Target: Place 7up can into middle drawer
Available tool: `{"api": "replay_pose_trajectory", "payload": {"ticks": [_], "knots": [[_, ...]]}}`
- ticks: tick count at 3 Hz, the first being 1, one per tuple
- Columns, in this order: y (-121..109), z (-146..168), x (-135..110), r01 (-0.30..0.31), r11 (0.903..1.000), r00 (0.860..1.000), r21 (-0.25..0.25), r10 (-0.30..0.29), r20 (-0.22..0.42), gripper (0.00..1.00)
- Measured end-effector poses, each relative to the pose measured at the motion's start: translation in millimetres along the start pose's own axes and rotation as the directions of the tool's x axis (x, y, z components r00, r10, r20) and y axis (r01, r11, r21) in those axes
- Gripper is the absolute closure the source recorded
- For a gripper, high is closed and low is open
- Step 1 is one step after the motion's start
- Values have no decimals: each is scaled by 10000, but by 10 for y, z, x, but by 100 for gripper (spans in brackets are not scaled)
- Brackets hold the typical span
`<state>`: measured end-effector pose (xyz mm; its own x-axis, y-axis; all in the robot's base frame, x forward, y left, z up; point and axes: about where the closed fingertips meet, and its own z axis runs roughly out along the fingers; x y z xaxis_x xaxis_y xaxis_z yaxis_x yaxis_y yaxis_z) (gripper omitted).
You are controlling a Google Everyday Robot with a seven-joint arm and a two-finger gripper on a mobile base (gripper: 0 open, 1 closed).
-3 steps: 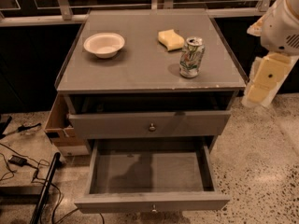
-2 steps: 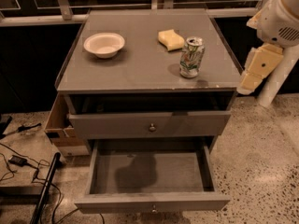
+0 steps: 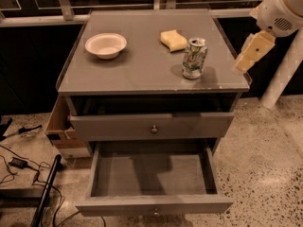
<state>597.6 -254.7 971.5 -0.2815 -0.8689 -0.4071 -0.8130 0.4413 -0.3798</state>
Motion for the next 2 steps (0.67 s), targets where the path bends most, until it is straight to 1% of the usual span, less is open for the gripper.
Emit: {"api": "replay_pose_trajectory", "payload": {"ticks": [1,2], "knots": [[-221,199,-26,-644,9978,9914,-160,658,1129,0],[-240,471,-134,-1191,9880,9635,-987,1390,2287,0]]}}
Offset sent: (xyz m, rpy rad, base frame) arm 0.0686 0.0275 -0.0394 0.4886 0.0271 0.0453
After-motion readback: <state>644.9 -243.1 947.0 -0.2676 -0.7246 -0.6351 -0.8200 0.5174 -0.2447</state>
